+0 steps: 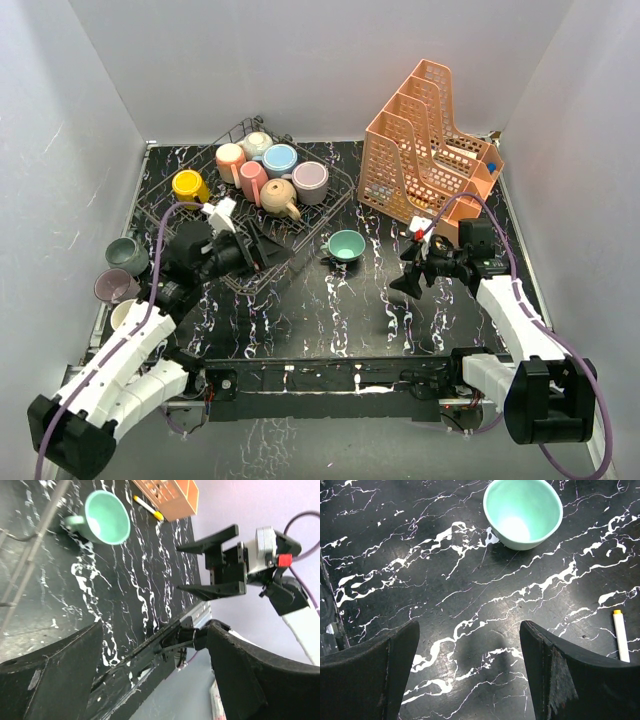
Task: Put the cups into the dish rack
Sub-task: Pick up the cup at the center of the board.
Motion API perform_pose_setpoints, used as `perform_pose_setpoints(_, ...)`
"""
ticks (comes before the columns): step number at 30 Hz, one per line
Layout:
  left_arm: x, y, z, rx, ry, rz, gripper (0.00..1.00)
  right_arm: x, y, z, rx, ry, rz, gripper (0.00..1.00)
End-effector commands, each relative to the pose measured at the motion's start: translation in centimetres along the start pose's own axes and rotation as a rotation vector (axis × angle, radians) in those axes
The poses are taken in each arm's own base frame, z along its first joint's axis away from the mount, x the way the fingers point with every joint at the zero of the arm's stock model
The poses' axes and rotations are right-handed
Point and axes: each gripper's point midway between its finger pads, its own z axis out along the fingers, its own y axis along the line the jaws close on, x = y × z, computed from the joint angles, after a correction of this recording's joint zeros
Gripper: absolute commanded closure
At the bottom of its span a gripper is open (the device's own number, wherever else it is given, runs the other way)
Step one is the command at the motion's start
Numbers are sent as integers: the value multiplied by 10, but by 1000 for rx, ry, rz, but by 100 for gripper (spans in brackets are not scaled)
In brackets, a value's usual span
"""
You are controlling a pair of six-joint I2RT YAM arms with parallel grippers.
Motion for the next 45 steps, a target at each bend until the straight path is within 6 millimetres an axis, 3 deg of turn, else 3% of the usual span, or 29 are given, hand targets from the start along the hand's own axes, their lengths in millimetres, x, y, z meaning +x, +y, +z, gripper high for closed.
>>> perform_pose_setpoints(1, 12, -24, 20, 63, -9, 31, 18, -9, -5, 2, -3, -40, -2, 16)
perform_pose_setpoints(7, 38, -45, 41, 108, 34, 100, 18, -11, -14, 6, -2, -20, 52, 17)
perform_pose_setpoints(15, 55, -40, 46, 142, 31, 82, 18, -27, -38, 17, 42, 91, 111, 18)
perform_pose_setpoints(23, 55, -34, 39, 131, 10, 77, 17, -51, -55, 58, 110, 221, 113, 20)
perform_pose_setpoints(28, 54, -30, 32, 117, -10, 73, 17, -66, -78, 81, 210, 246, 123, 21)
perform_pose_setpoints(32, 54, -25, 28, 105, -22, 65, 17, -66, -93, 97, 290, 271, 168, 21)
perform_pose_setpoints(37, 53, -23, 25, 101, -34, 59, 17, -54, -97, 115, 330, 309, 211, 24)
perform_pose_setpoints(42, 52, -24, 24, 100, -38, 61, 17, -43, -107, 122, 381, 328, 235, 26)
perform_pose_setpoints(45, 52, -24, 25, 99, -37, 67, 17, -38, -110, 126, 389, 337, 245, 32)
